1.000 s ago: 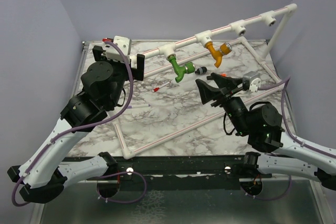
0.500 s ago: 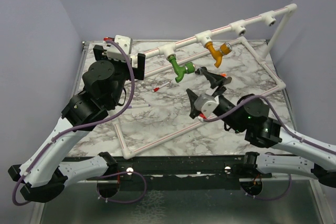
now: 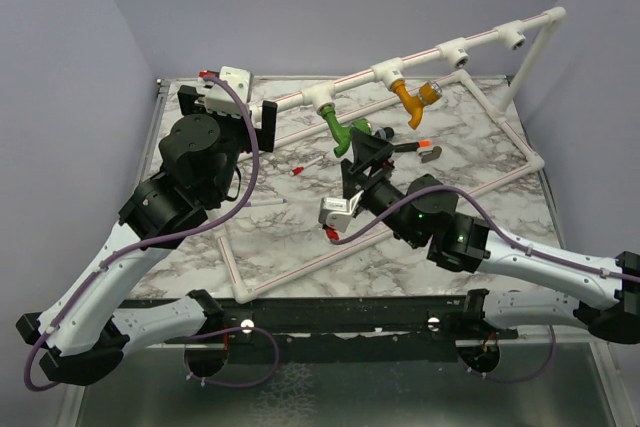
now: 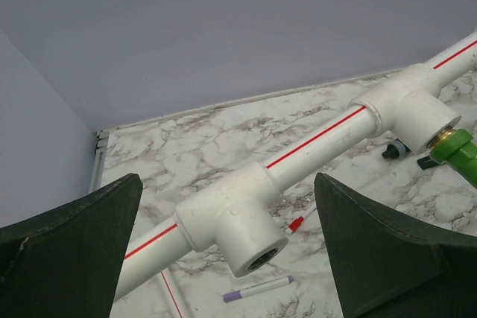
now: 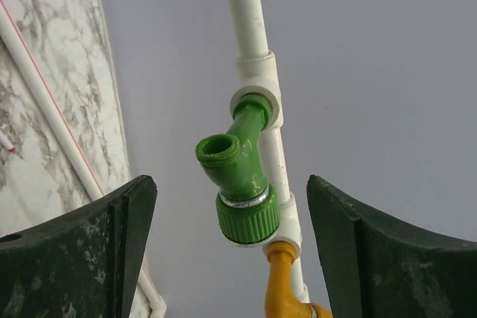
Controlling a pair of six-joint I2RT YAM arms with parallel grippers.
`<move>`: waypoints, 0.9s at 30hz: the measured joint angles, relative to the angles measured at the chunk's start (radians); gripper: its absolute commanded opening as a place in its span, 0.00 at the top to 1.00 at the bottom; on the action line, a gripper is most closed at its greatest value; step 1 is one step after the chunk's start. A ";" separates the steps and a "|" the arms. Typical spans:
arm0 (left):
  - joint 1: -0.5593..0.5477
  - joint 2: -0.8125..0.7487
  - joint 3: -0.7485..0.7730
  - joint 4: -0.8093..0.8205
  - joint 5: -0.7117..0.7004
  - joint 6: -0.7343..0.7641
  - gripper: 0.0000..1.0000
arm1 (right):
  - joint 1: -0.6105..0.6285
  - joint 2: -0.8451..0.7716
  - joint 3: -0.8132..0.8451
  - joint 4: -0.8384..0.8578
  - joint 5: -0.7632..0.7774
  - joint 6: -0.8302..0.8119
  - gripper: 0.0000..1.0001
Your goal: Install the water faucets
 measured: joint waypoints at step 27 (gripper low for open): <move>0.000 -0.006 0.000 0.000 -0.014 0.029 0.01 | 0.000 0.195 0.000 0.284 0.176 -0.160 0.56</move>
